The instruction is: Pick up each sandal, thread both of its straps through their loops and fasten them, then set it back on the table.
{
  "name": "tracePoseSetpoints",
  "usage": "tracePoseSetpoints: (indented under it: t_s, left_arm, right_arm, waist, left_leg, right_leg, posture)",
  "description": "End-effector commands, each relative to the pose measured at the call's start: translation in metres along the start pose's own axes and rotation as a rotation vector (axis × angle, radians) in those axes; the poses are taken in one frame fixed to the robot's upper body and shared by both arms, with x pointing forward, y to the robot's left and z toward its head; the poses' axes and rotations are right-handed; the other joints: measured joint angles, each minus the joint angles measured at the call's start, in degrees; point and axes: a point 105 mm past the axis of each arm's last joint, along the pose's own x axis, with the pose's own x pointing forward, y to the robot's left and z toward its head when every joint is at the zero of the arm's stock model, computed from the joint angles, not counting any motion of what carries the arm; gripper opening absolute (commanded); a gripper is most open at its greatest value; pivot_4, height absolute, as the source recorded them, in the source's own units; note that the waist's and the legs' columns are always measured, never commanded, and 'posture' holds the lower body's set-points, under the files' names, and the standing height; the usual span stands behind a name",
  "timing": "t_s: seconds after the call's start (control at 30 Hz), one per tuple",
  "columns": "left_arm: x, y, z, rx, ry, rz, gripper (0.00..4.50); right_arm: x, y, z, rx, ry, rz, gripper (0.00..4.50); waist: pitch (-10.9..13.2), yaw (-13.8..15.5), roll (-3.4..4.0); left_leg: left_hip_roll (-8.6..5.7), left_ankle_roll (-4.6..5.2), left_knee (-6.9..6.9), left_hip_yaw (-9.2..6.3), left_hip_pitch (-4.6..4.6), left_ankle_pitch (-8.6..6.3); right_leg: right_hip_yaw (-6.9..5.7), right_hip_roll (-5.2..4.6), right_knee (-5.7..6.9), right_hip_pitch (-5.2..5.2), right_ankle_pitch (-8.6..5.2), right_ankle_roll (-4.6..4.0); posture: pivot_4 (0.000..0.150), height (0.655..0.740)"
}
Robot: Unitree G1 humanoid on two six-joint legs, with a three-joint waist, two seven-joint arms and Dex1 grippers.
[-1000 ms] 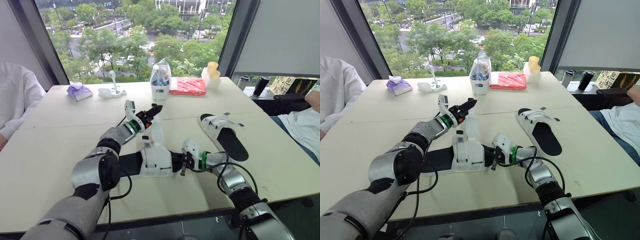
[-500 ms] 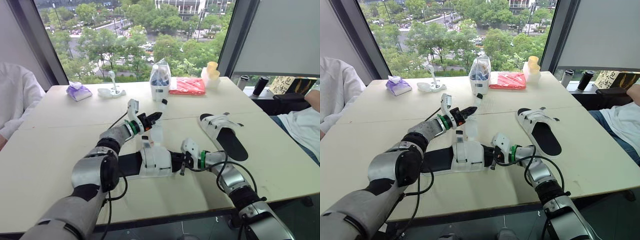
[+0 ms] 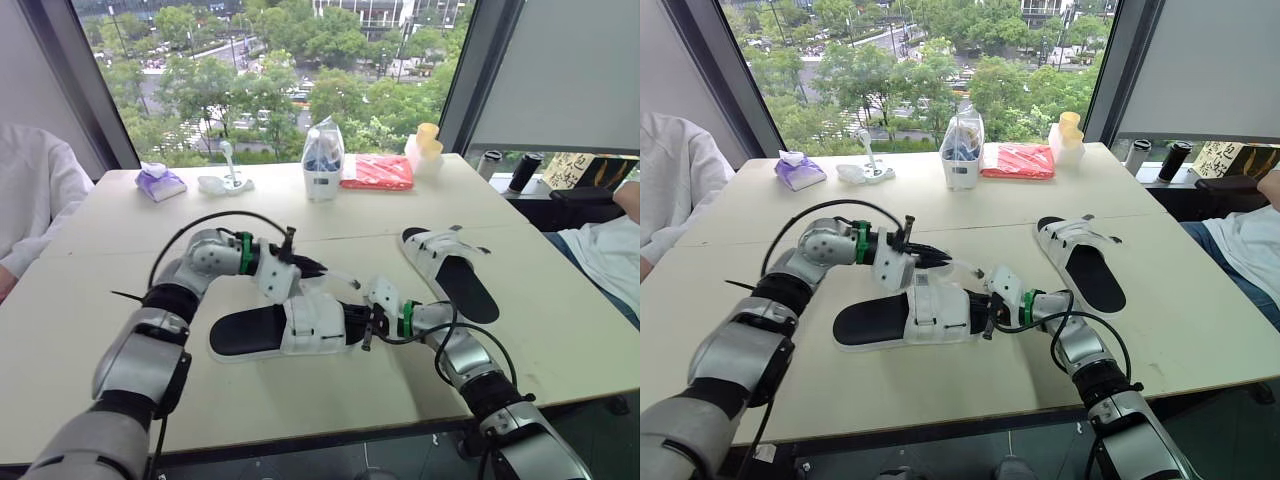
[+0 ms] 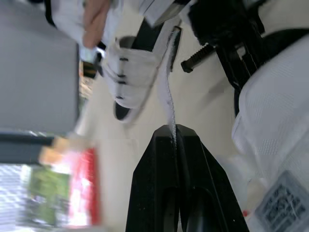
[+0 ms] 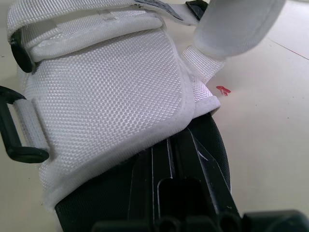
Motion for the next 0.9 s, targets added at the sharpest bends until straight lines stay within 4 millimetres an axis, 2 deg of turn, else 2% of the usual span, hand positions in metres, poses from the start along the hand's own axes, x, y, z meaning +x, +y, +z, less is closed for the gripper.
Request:
tracePoseSetpoints:
  t_s: [0.03, 0.17, 0.23, 0.4, 0.5, 0.67, 0.83, 0.9]
  left_arm:
    - [-0.006, 0.015, 0.011, 0.209, -0.041, 0.049, 0.02]
    - [-0.003, 0.008, 0.007, 0.337, -0.002, 0.043, 0.02]
    - [0.001, -0.001, 0.002, 0.413, 0.012, 0.026, 0.02]
    - [0.002, -0.017, 0.000, 0.514, -0.027, 0.049, 0.02]
    - [-0.001, -0.015, 0.004, 0.518, -0.064, 0.102, 0.91]
    - [-0.015, -0.006, 0.001, 0.468, -0.041, 0.170, 3.30]
    - [-0.036, -0.003, 0.007, 0.267, -0.051, 0.218, 3.30]
    - [-0.045, 0.000, 0.003, 0.156, -0.018, 0.267, 3.30]
  right_arm:
    - [-0.008, 0.017, -0.058, 0.110, 0.208, 0.025, 0.00]
    - [-0.009, 0.018, -0.058, 0.111, 0.210, 0.030, 0.00]
    - [-0.009, 0.018, -0.058, 0.111, 0.211, 0.032, 0.00]
    - [-0.009, 0.018, -0.058, 0.110, 0.213, 0.032, 0.00]
    - [-0.008, 0.018, -0.058, 0.111, 0.215, 0.035, 0.00]
    - [-0.006, 0.018, -0.059, 0.113, 0.215, 0.040, 0.00]
    - [-0.005, 0.017, -0.059, 0.112, 0.216, 0.043, 0.00]
    - [-0.005, 0.017, -0.059, 0.112, 0.216, 0.044, 0.00]
  waist:
    - [0.0, 0.0, 0.01]
    - [0.0, -0.1, 0.01]
    - [0.0, -0.1, 0.02]
    - [0.0, -0.1, 0.01]
    - [0.0, -0.1, 0.01]
    - [0.0, -0.1, 0.00]
    - [0.0, -0.2, 0.00]
    - [0.0, -0.1, -0.01]
  left_leg:
    - [0.00, 0.00, 0.00, 0.00, 0.01, 0.00]
    - [-0.01, 0.01, 0.00, 0.02, 0.00, 0.01]
    - [-0.02, 0.01, 0.00, 0.03, 0.04, 0.01]
    - [-0.04, 0.02, 0.02, 0.03, 0.06, 0.01]
    - [-0.04, 0.02, 0.01, 0.02, 0.03, 0.00]
    - [-0.04, 0.02, 0.01, 0.04, 0.06, 0.01]
    - [-0.03, 0.02, 0.01, 0.05, 0.05, 0.01]
    - [-0.02, 0.02, 0.01, 0.05, 0.05, 0.01]
  right_leg:
    - [0.00, 0.00, 0.00, 0.01, 0.02, 0.04]
    - [-0.04, 0.04, 0.04, 0.00, 0.10, 0.21]
    - [-0.04, 0.02, 0.08, 0.03, 0.07, 0.28]
    - [-0.11, 0.03, 0.10, 0.08, 0.03, 0.35]
    - [-0.15, 0.03, 0.12, 0.05, 0.01, 0.38]
    - [-0.17, 0.03, 0.13, 0.07, 0.01, 0.38]
    - [-0.20, 0.03, 0.14, 0.04, 0.01, 0.37]
    - [-0.22, 0.03, 0.14, 0.05, 0.00, 0.36]
  posture:
    - [0.150, 0.7400]
    - [0.150, 0.7400]
    - [0.150, 0.7400]
    - [0.150, 0.7400]
    - [0.150, 0.7400]
    - [0.150, 0.7400]
    - [0.150, 0.7400]
    - [0.150, 0.7400]
